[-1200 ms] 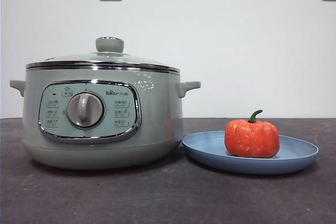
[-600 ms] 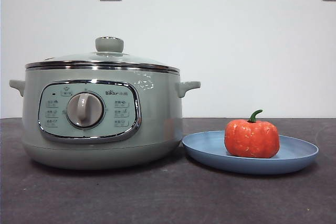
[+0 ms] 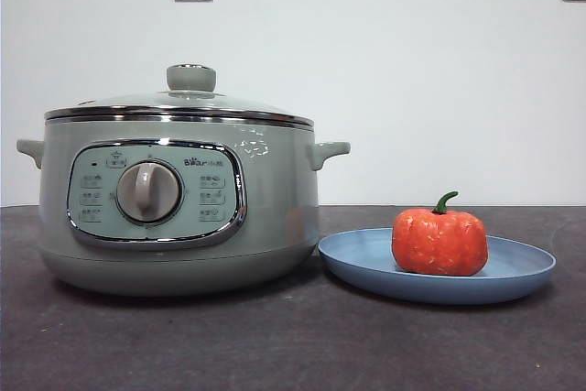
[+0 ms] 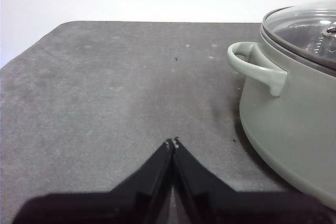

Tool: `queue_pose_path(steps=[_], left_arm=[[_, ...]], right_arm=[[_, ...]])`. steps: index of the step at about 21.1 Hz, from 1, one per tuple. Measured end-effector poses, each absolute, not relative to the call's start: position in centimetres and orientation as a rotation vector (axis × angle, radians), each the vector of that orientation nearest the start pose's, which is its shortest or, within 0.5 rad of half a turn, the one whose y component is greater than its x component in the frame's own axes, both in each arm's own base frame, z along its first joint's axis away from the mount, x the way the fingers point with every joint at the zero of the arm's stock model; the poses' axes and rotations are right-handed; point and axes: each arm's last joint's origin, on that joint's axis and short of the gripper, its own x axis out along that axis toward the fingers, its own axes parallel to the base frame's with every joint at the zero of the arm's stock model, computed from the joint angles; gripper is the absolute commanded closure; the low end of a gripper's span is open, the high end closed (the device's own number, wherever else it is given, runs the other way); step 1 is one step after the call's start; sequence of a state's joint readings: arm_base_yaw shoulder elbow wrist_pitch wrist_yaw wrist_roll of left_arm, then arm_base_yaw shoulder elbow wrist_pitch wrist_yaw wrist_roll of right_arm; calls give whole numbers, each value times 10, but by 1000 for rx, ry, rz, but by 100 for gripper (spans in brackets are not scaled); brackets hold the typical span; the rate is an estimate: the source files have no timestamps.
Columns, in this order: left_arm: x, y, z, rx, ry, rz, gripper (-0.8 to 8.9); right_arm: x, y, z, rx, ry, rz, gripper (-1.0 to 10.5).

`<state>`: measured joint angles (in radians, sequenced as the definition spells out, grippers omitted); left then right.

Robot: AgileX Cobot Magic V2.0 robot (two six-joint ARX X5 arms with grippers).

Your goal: Take the pumpkin out from the steamer,put the pumpkin in the blue plate,close the lid

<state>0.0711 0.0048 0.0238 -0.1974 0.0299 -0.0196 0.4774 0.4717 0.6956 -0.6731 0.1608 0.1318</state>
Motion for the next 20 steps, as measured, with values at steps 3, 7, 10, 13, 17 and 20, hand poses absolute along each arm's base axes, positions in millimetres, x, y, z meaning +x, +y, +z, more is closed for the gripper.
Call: queue_pose_path(steps=[3, 7, 10, 13, 17, 20], left_arm=[[95, 6, 152, -29, 177, 43, 817], [95, 6, 152, -28, 178, 43, 817], [95, 6, 152, -29, 178, 43, 817], [95, 6, 152, -29, 178, 43, 817], [95, 6, 152, -28, 178, 43, 817], [95, 6, 152, -29, 177, 43, 817]], right_arm=[[88, 41, 295, -12, 448, 282, 963], [88, 41, 295, -13, 447, 282, 963], [90, 41, 298, -66, 404, 293, 963], [96, 31, 302, -98, 212, 248, 963], [98, 13, 280, -77, 107, 188, 963], [96, 6, 258, -56, 110, 122, 963]])
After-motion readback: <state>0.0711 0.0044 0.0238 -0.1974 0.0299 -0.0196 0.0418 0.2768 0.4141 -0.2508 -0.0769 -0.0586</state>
